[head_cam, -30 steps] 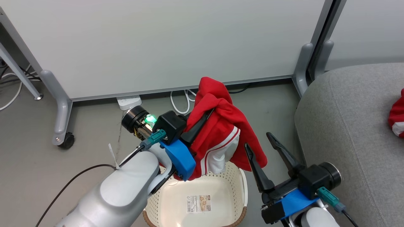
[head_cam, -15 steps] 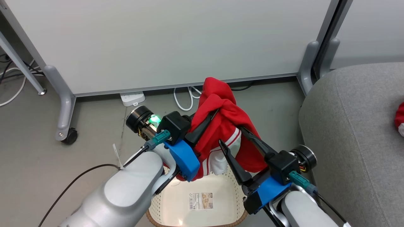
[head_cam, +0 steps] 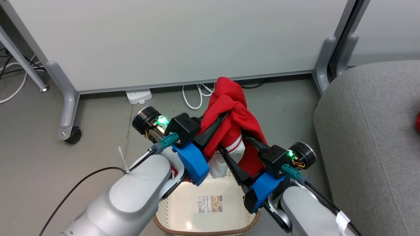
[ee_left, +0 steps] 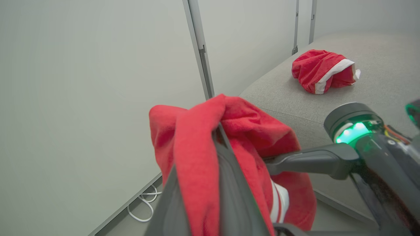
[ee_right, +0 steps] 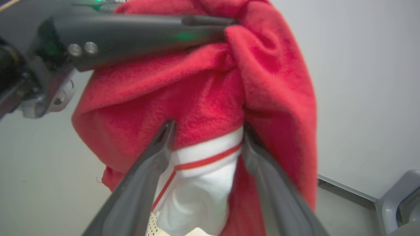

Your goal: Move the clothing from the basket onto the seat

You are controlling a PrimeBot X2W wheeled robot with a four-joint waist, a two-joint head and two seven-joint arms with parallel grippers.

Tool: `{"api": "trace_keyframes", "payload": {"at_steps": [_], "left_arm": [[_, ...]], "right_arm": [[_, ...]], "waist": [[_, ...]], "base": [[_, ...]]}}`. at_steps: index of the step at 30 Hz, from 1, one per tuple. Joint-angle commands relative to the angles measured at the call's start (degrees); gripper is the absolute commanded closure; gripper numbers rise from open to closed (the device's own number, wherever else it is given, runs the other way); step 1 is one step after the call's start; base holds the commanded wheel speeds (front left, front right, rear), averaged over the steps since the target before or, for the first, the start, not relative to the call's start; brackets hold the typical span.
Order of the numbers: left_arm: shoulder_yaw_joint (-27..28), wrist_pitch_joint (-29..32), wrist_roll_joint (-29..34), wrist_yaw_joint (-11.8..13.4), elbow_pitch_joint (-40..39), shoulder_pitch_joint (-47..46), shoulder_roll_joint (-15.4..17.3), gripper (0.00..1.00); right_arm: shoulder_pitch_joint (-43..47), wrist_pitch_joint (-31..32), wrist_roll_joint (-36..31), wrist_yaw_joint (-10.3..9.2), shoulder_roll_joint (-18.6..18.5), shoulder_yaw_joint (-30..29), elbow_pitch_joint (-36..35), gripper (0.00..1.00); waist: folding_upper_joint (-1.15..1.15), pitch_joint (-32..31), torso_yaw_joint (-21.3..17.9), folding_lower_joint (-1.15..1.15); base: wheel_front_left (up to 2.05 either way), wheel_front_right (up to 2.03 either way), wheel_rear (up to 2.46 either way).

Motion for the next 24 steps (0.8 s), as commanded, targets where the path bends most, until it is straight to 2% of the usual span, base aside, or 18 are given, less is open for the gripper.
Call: {"api": "trace_keyframes", "payload": {"at_steps": [1, 9, 10, 11, 24], "left_arm": [[0.22, -0.29, 0.25, -0.04, -0.23, -0.86, 0.05, 1.0], [0.48, -0.29, 0.71, -0.35, -0.12, -1.35, -0.21, 1.0], [0.51, -0.29, 0.77, -0.4, -0.05, -1.4, -0.28, 1.0], [0.54, -0.29, 0.81, -0.44, 0.03, -1.44, -0.31, 1.0], [1.13, -0.29, 1.22, -0.85, 0.54, -1.2, -0.47, 1.0]], "right_arm": [[-1.2, -0.03, 0.37, -0.04, 0.37, 0.11, 0.54, 0.0], [-3.54, -0.03, 0.85, -0.04, 1.3, 0.32, 3.83, 0.0], [-3.77, -0.03, 1.11, -0.04, 1.35, 0.34, 4.13, 0.54], [-3.97, -0.03, 1.4, -0.04, 1.41, 0.34, 4.31, 1.0], [-3.88, -0.03, 2.95, -0.04, 1.58, 1.57, 4.74, 1.0]], "waist": [[0.0, 0.15, 0.02, 0.0], [0.0, 1.1, 0.11, 0.0], [0.0, 1.15, 0.13, 0.0], [0.0, 1.17, 0.14, 0.0], [0.0, 1.03, -0.18, 0.0]], "base": [[0.0, 0.0, 0.0], [0.0, 0.0, 0.0], [0.0, 0.0, 0.0], [0.0, 0.0, 0.0], [0.0, 0.0, 0.0]]}}
